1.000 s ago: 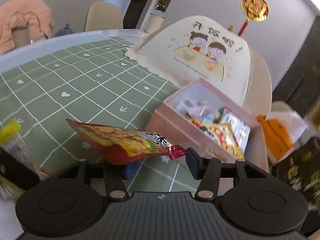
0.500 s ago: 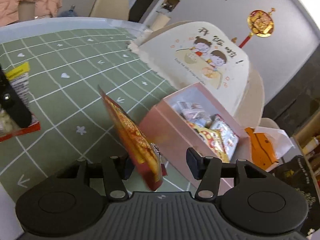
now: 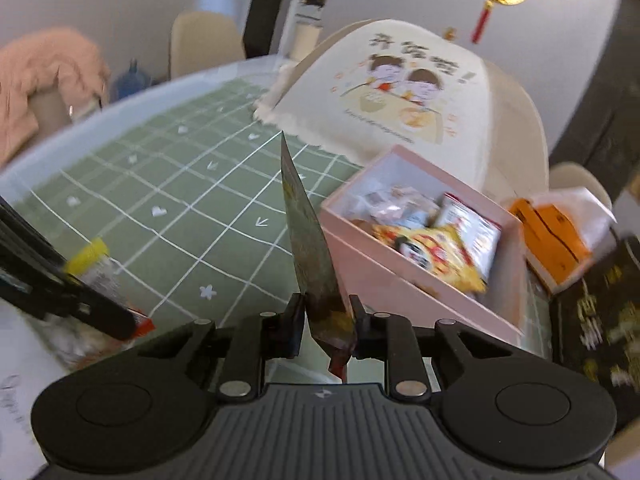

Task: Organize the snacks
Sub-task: 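Carry the egg-ball bag and red packet into the pink box, open both grippers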

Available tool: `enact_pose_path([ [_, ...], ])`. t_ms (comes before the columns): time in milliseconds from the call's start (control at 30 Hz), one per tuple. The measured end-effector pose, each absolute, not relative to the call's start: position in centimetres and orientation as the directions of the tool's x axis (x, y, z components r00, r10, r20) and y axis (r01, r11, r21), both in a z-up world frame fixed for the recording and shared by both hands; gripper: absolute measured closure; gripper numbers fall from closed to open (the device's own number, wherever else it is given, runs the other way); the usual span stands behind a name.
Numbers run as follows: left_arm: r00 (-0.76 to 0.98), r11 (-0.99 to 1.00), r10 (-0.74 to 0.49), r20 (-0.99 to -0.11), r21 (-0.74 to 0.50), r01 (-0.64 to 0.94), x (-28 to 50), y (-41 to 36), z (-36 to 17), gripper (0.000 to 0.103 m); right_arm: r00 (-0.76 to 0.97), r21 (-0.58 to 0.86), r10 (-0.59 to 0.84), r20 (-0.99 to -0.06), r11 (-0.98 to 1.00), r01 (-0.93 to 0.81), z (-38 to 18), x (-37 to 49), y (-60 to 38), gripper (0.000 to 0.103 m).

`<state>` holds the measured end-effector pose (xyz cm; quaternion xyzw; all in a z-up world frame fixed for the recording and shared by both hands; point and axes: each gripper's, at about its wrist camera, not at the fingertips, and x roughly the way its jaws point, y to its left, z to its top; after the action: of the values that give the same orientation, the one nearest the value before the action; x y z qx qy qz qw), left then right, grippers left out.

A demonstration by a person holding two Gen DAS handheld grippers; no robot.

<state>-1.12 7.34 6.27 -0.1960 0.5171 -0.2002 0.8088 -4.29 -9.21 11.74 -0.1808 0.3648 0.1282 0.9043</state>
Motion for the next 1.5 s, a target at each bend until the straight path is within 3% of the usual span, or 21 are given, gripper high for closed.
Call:
enact_pose_path([
  [233,0.426,0.782,-0.619,-0.661,-0.567,0.257,-0.5,4.4,11.2,0.081,0.745,-0.138,0.095,-0.66,0.96,-0.245,16.6,-8.2,-15.1,0.082],
  [433,0.547,0.77,-0.634,-0.546,-0.506,0.388,5.7,1.1,18.6,0.081,0.765,-0.101,0.073,-0.64,0.979,-0.177,17.3,-10.3,-16.7,0.082],
  [533,0.545,0.697,-0.701,-0.46,-0.604,0.386,11.5,-0.8,19.4,0.078,0.764,-0.073,0.08,-0.641,0.984,-0.165,17.1,-10.9,-16.7,0.082],
  [600,0.535,0.695,-0.695,-0.48,-0.64,0.329,15.2,-2.0,18.3,0.077,0.763,-0.065,0.079,-0.641,0.986,-0.156,16.9,-10.9,-16.9,0.082],
  [700,0.586,0.759,-0.623,-0.518,-0.582,0.293,16.2,-2.3,17.2,0.077,0.764,-0.049,0.07,-0.642,0.99,-0.132,16.5,-11.3,-17.5,0.082],
  [833,0.569,0.767,-0.611,-0.55,-0.589,0.254,13.6,-0.3,14.5,0.077,0.738,-0.004,0.056,-0.673,0.997,-0.08,15.5,-10.9,-19.4,0.082],
  [967,0.563,0.829,-0.545,-0.621,-0.501,0.25,9.1,1.3,11.8,0.077,0.726,0.064,0.08,-0.683,0.997,-0.049,15.9,-8.7,-21.3,0.082],
  [1100,0.573,0.872,-0.481,-0.664,-0.432,0.231,5.9,2.4,10.0,0.077,0.747,0.201,0.171,-0.643,0.978,-0.051,18.6,-3.1,-22.1,0.082],
  [1233,0.562,0.894,-0.443,-0.698,-0.39,0.22,4.7,2.0,8.5,0.077,0.809,0.342,0.235,-0.539,0.939,-0.044,20.7,4.0,-21.5,0.079],
  [1300,0.559,0.914,-0.405,-0.723,-0.343,0.219,3.9,1.7,7.9,0.077,0.786,0.324,0.189,-0.589,0.946,0.015,19.6,7.2,-21.3,0.061],
  [1500,0.575,0.95,-0.308,-0.758,-0.214,0.226,1.7,1.3,6.4,0.077,0.701,0.309,0.179,-0.69,0.949,0.062,13.6,5.1,-22.3,0.061],
])
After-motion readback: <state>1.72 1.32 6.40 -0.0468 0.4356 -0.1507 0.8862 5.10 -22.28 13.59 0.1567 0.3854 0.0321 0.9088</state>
